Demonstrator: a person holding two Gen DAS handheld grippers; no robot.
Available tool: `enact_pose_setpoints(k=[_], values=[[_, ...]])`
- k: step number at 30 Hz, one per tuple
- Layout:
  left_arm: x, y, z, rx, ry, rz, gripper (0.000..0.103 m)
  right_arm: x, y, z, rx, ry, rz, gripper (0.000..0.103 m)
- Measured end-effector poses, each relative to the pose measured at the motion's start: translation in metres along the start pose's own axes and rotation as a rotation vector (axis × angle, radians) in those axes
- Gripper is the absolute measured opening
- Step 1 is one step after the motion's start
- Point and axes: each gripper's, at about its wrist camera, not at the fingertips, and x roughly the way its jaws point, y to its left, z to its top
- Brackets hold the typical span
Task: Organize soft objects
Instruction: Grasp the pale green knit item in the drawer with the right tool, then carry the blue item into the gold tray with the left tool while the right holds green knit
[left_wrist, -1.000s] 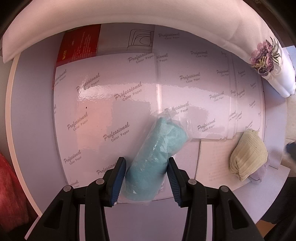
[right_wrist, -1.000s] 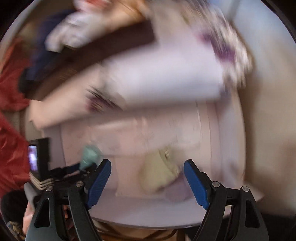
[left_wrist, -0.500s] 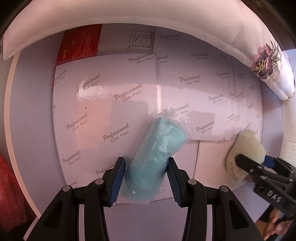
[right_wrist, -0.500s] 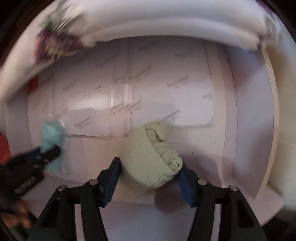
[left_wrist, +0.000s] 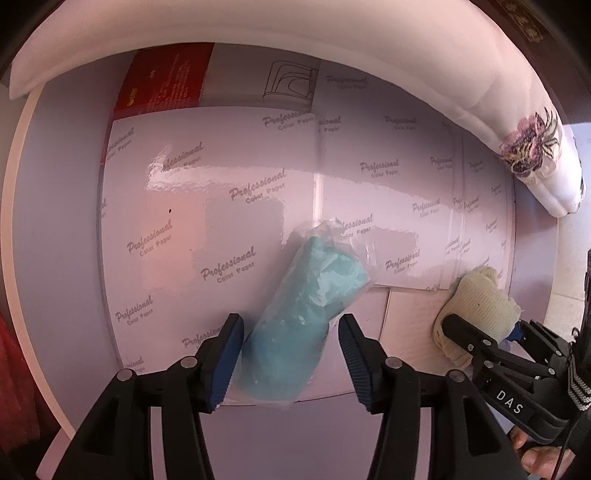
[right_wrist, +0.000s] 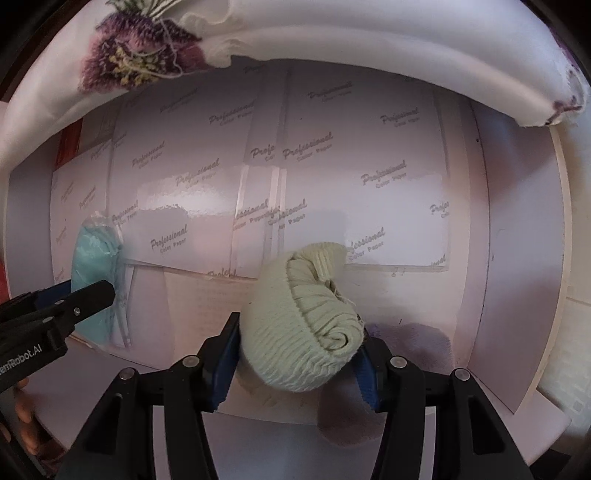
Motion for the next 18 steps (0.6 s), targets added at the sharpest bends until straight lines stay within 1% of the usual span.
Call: enact_pose_setpoints(k=[5,6,7,9,10,11,12,18], values=[[0.001,-0.002,-0.001,0.018,-0.005,0.020,0.054,0.002,-0.002,0.003,0.006,0.002,0.005,0.056],[0.001,-0.004,-0.001,0.030,-0.008,0.036,0.052,0.005,-0.002,0.002,0.005,0.002,0.004,0.056],[0.001,-0.006,-0.001,0.037,-0.011,0.047,0.047,0.005,0.000,0.002,0.004,0.001,0.002,0.056],[0.000,-0.008,-0.002,0.064,-0.015,0.070,0.043,0.006,0.001,0.001,0.001,-0.002,0.000,0.056],[0.000,-0.009,-0.002,0.070,-0.015,0.074,0.041,0.006,0.002,0.000,-0.003,-0.005,-0.007,0.053],[0.000,-0.009,-0.002,0.076,-0.016,0.079,0.040,0.005,-0.001,0.002,-0.007,-0.005,-0.010,0.049],[0.001,-0.012,-0.004,0.079,-0.018,0.084,0.039,0.007,0.000,0.002,-0.012,-0.002,-0.012,0.048],[-0.001,-0.018,-0.003,0.100,-0.020,0.104,0.037,0.009,0.007,-0.001,-0.039,-0.003,-0.034,0.047]])
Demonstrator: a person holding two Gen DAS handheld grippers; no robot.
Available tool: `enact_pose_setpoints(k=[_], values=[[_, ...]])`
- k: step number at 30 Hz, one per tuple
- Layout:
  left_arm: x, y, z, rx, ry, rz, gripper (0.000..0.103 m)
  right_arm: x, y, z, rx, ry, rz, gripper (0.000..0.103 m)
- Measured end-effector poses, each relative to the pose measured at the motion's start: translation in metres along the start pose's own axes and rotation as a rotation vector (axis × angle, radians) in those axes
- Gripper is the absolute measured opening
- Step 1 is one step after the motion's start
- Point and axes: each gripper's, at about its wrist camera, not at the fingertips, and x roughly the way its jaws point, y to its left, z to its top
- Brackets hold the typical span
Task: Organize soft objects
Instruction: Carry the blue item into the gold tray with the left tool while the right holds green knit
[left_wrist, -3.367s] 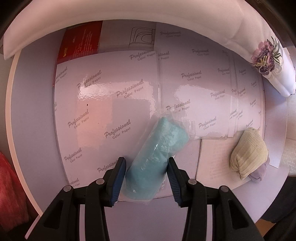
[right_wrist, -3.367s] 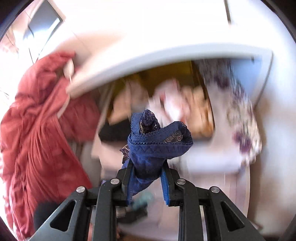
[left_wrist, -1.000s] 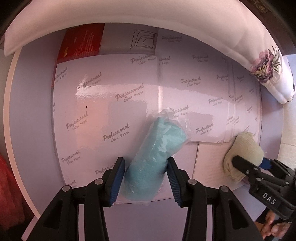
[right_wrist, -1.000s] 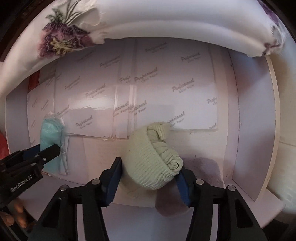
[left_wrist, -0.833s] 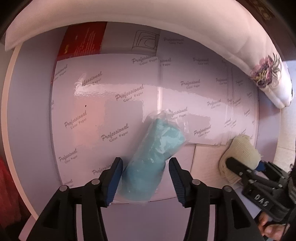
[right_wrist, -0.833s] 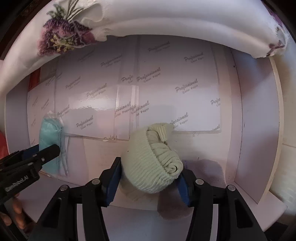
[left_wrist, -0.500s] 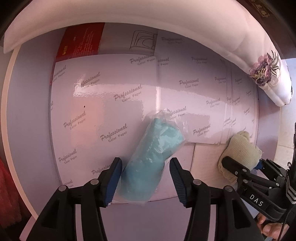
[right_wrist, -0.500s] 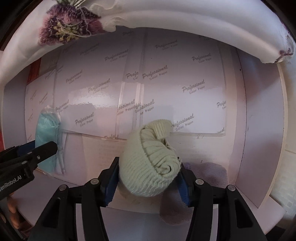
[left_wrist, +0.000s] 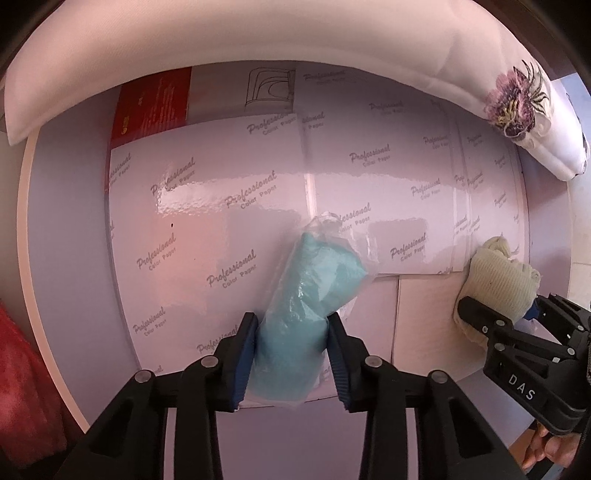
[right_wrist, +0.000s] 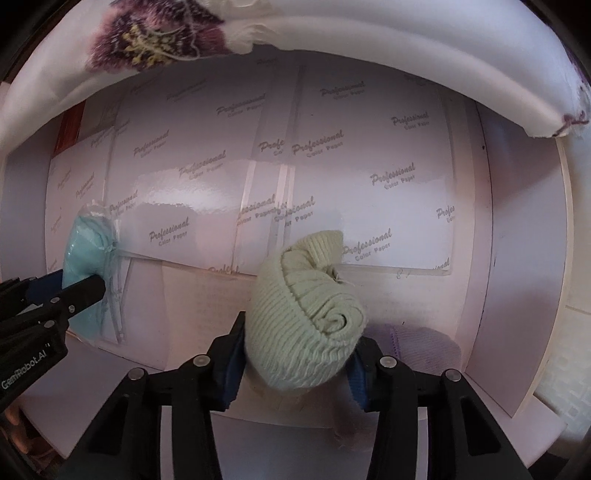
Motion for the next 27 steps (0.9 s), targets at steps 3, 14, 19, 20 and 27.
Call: enact_pose_setpoints(k=[3,14,19,20,27], values=[[0.000,-0.004,0.001,-0.006,0.001,0.001,0.037,0.001,0.002,-0.001,-0.005,0.002,-0.005,0.047],[-0.015,-0.005,-0.004,-0.030,-0.034,0.001,0.033,-0.001,0.017,-0.005,-0.052,-0.009,-0.044,0.047],[-0.030,-0.007,-0.011,-0.031,-0.074,-0.021,0.033,-0.004,0.025,-0.008,-0.058,-0.011,-0.048,0.047],[-0.034,-0.006,-0.012,-0.034,-0.082,-0.025,0.033,-0.002,0.025,-0.007,-0.060,-0.011,-0.048,0.047],[-0.062,-0.007,-0.018,-0.056,-0.153,-0.080,0.033,-0.002,0.029,-0.008,-0.065,-0.011,-0.049,0.047]])
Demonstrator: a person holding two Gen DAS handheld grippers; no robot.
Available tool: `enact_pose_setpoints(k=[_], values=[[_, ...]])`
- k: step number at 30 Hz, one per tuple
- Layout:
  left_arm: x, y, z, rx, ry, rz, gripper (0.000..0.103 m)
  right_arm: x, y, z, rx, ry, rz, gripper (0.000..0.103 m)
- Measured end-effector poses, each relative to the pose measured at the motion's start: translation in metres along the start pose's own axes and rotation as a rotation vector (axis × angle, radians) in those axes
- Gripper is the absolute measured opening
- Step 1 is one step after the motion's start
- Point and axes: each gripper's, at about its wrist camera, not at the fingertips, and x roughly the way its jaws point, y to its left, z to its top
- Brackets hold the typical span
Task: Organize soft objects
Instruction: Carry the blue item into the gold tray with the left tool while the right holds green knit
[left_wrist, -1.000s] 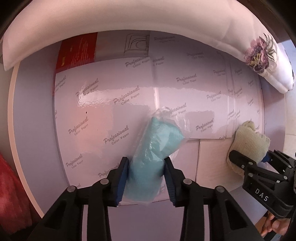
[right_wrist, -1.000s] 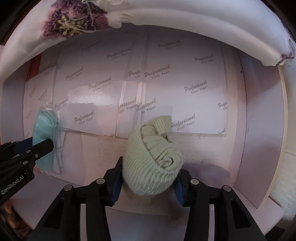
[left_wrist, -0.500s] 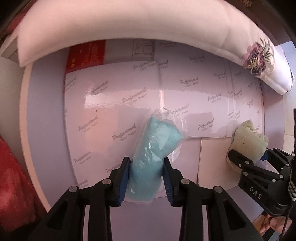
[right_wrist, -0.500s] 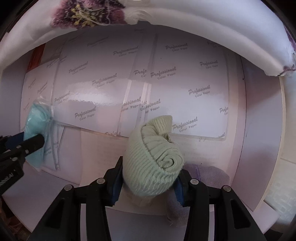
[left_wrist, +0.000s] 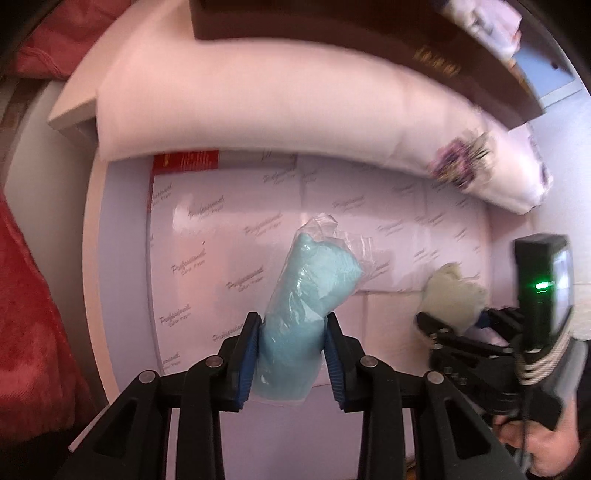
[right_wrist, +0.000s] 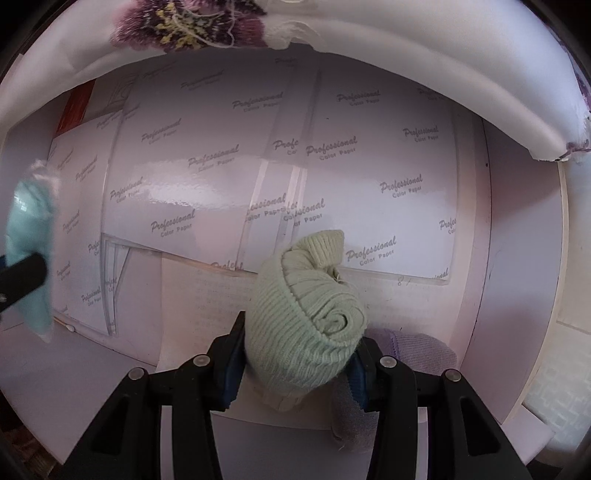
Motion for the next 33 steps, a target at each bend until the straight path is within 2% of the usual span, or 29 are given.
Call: enact_pose_setpoints(k=[4,10,16,20,23,28,31,33], values=[[-0.025,-0.002,0.002,-0.009,-0.063,-0.068,0.033,0.001,-0.001,0.001,0.002,0.002,0.004,0.047],[-0.057,-0.001,0.003,-0.036,-0.156,-0.127,0.033,0.001,0.000,0.000,-0.007,0.002,0.001,0.047],[-0.106,0.003,0.014,-0.066,-0.300,-0.198,0.033,0.001,0.001,0.000,-0.010,0.001,-0.001,0.047],[-0.140,0.005,0.039,-0.081,-0.393,-0.239,0.033,0.001,0.003,0.000,-0.018,0.000,-0.007,0.047],[-0.154,0.006,0.058,-0.093,-0.433,-0.263,0.033,0.001,0.005,-0.001,-0.019,-0.001,-0.009,0.047],[-0.159,0.010,0.102,-0.133,-0.456,-0.268,0.033,0.000,0.007,-0.001,-0.021,-0.001,-0.010,0.047],[-0.149,0.014,0.125,-0.179,-0.449,-0.266,0.033,0.000,0.007,-0.002,-0.021,-0.002,-0.009,0.047],[-0.140,0.017,0.138,-0.222,-0.443,-0.291,0.033,0.000,0.006,-0.001,-0.021,-0.001,-0.008,0.047]])
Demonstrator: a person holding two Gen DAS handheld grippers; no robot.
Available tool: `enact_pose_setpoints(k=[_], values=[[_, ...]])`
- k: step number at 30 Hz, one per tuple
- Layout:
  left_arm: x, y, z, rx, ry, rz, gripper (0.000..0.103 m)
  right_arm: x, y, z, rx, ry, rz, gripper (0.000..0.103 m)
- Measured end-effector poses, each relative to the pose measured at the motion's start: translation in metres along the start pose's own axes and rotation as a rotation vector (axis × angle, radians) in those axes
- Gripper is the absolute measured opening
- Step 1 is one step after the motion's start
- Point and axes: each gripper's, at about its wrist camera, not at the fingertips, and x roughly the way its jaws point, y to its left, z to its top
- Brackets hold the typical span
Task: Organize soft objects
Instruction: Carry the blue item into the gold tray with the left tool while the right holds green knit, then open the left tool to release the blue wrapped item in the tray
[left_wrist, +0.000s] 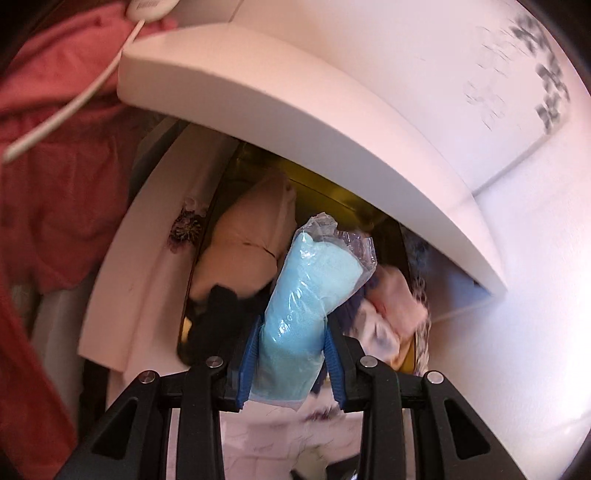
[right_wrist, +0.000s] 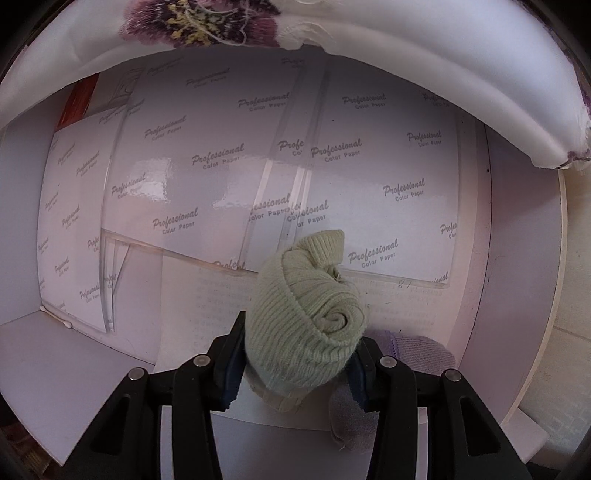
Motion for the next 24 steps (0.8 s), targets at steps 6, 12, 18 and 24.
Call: enact_pose_setpoints(k=[6,12,18,24], values=[[0.035,0.003,0.009,-0.046,0.009,0.017,0.033,0.000,-0.002,0.000,0.004,0.002,0.006,0.047],[0.067,0.016,0.005,-0.043,0.045,0.086,0.034,0.000,-0.004,0.001,0.006,0.001,0.011,0.047],[0.058,0.008,0.001,-0.007,0.025,0.070,0.043,0.000,-0.006,0.001,0.009,0.002,0.013,0.047],[0.039,0.007,-0.008,0.019,0.001,0.078,0.047,0.001,-0.006,0.001,0.009,0.003,0.013,0.047]])
